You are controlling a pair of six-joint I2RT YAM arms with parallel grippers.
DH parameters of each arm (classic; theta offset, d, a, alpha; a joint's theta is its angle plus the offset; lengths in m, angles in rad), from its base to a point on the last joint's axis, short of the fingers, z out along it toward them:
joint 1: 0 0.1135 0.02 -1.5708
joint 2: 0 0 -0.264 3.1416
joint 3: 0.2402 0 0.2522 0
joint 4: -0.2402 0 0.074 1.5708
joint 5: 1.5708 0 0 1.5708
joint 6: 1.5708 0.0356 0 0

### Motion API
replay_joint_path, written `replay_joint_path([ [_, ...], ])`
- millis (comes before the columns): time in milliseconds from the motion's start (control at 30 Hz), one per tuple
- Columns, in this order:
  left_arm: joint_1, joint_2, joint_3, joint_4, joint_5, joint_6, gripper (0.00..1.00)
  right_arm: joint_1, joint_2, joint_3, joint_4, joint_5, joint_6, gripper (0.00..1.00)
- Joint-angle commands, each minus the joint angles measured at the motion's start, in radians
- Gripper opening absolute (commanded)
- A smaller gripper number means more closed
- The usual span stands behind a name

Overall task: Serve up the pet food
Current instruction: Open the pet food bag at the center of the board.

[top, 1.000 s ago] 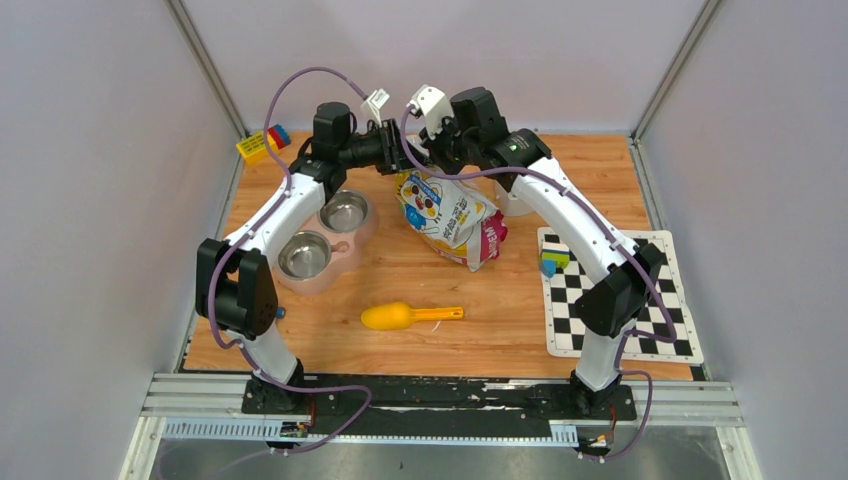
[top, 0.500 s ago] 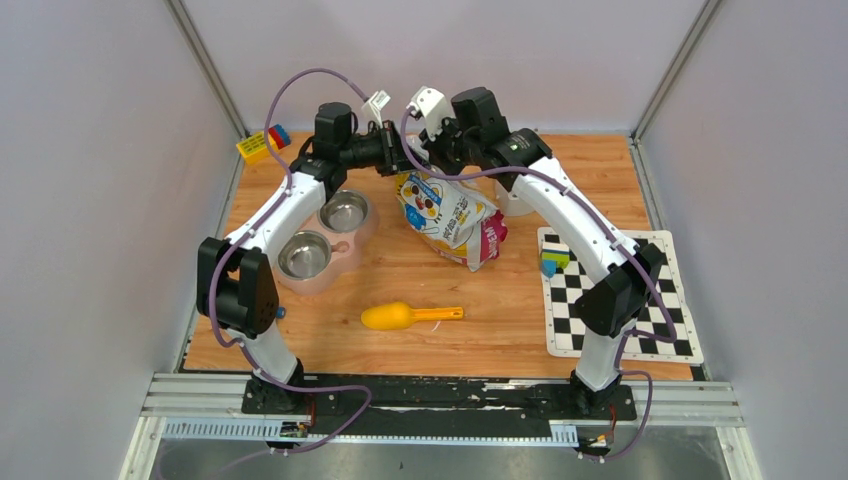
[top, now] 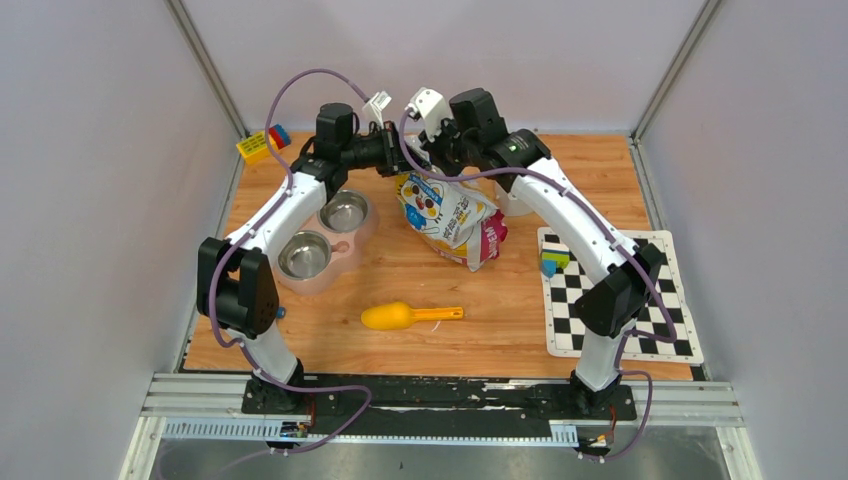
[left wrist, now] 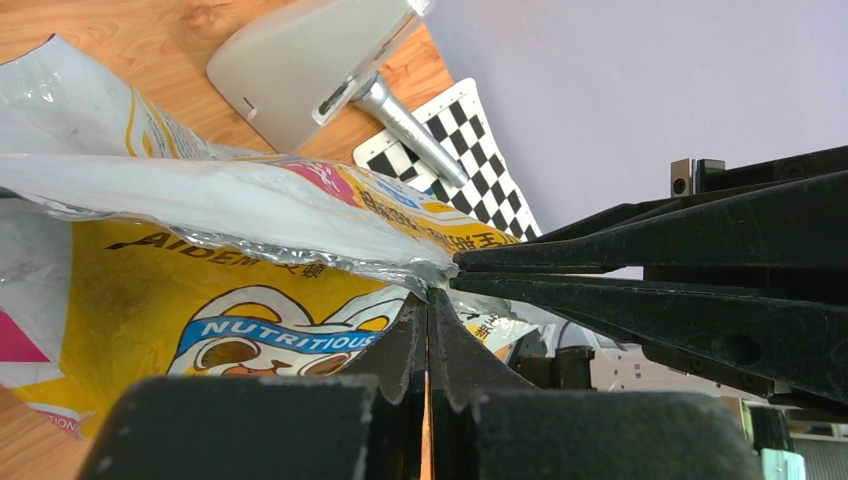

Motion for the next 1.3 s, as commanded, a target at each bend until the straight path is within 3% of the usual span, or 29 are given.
replay_joint_path([
  [0, -0.001, -0.049, 0.015, 0.008, -0.031, 0.034, 0.0, 0.008, -0.06, 0.009, -0.01, 0.063, -0.016, 0.0],
  [700, -0.002, -0.093, 0.045, -0.118, -0.133, 0.087, 0.0, 0.076, -0.057, 0.037, 0.031, 0.339, -0.1, 0.0],
  [1100, -0.002, -0.118, 0.047, -0.137, -0.147, 0.088, 0.0, 0.089, -0.058, 0.059, 0.037, 0.357, -0.115, 0.0],
  [1133, -0.002, -0.118, 0.048, -0.134, -0.145, 0.087, 0.0, 0.088, -0.065, 0.055, 0.033, 0.336, -0.108, 0.02],
  [1267, -0.002, -0.116, 0.045, -0.125, -0.138, 0.077, 0.0, 0.089, -0.112, 0.008, 0.027, 0.206, -0.074, 0.24],
])
